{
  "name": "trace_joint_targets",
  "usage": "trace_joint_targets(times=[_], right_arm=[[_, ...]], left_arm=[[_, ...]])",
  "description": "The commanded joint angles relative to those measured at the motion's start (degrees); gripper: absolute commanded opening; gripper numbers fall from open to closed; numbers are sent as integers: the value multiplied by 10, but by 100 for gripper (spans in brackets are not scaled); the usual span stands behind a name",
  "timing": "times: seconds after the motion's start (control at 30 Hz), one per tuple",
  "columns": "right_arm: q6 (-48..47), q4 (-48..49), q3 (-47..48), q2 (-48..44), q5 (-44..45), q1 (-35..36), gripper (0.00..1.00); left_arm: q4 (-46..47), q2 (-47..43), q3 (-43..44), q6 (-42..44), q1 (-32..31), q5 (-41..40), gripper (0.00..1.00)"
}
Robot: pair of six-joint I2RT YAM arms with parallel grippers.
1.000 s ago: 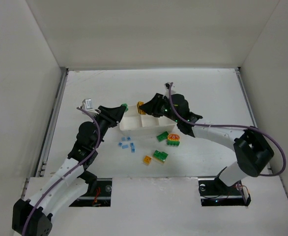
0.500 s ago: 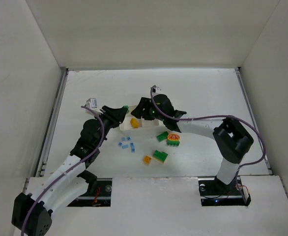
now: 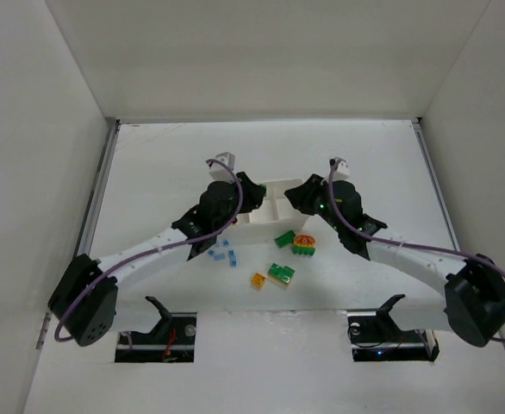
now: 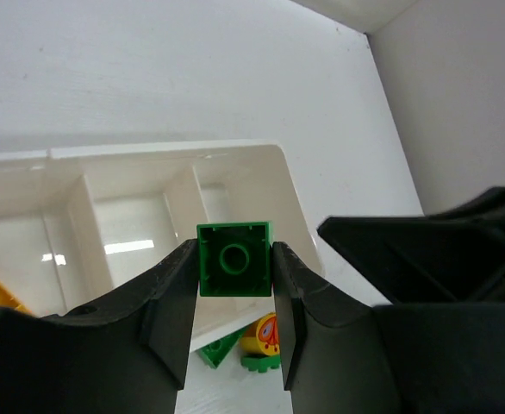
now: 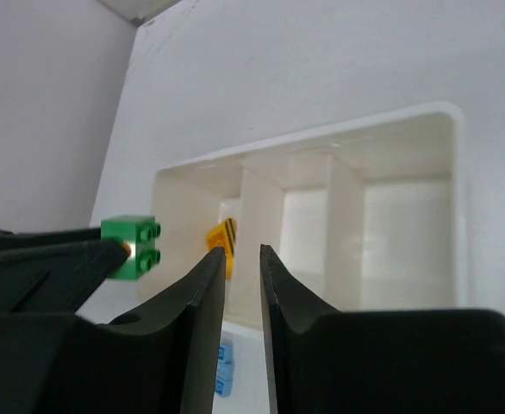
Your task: Sort the legos into containers by color
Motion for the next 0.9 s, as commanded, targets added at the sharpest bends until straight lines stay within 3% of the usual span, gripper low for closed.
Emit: trace_joint_targets(times=[0.0,0.17,0.3,0.5,0.7,0.87], right_arm=[[-25,17,-49,-53,48,2,32],[-58,-39,-86,-138,70,-5,55],[-70,-63,-113,-171,93,26,57],[-76,-84,-126,-169,99,78,60],[-105,-128,-111,-166,128,151,70],[-134,-165,-95,-143,130,185,68]], left_arm=[[-21,64,74,63,-23,-45,14],[-108,169,156,92,-25,-78,17],[-152,225,203,98,-28,-91,18],[-164,240,216,110,-41,-152,20],[-167,225,218,124,-52,-160,44],[-160,174,199,126,-54,-142,50]])
